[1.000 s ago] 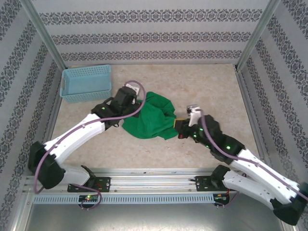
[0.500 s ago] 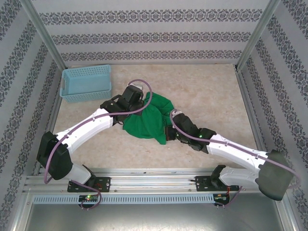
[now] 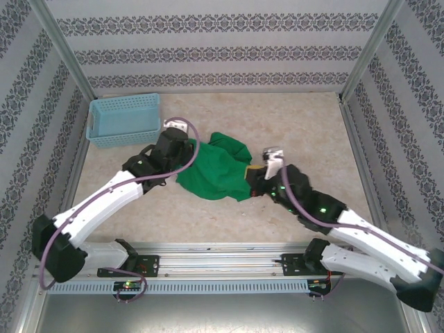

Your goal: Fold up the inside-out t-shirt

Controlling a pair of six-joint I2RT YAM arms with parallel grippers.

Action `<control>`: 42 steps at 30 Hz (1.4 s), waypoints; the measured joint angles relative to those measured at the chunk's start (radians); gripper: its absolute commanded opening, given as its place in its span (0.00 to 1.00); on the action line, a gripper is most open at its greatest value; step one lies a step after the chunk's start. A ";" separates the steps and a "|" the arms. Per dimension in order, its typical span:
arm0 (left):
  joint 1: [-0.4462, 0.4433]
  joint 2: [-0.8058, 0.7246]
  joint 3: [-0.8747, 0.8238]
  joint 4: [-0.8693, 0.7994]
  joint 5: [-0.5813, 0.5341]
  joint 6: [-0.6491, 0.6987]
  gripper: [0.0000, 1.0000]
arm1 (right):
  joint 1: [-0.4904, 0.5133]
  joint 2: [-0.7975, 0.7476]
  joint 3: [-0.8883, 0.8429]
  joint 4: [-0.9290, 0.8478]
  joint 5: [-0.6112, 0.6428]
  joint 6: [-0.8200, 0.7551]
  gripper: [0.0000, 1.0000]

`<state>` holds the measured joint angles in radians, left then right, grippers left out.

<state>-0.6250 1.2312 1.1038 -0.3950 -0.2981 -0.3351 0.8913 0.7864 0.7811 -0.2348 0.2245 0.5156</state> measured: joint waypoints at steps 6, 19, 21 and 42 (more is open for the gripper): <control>0.002 -0.172 0.084 0.045 -0.047 0.071 0.00 | -0.006 -0.034 0.244 -0.055 0.023 -0.080 0.00; -0.055 -0.018 0.371 0.054 0.038 0.148 0.00 | -0.282 0.025 0.275 -0.208 0.088 -0.031 0.00; -0.091 0.086 0.346 0.070 0.061 0.137 0.00 | -0.441 0.017 0.194 -0.236 0.042 0.010 0.00; -0.015 0.115 -0.055 0.090 0.182 -0.100 0.78 | -0.649 0.174 -0.008 -0.293 -0.209 0.080 0.57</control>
<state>-0.6403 1.3460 1.0492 -0.3054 -0.1162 -0.4347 0.2420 0.9600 0.7727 -0.5278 0.0151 0.5957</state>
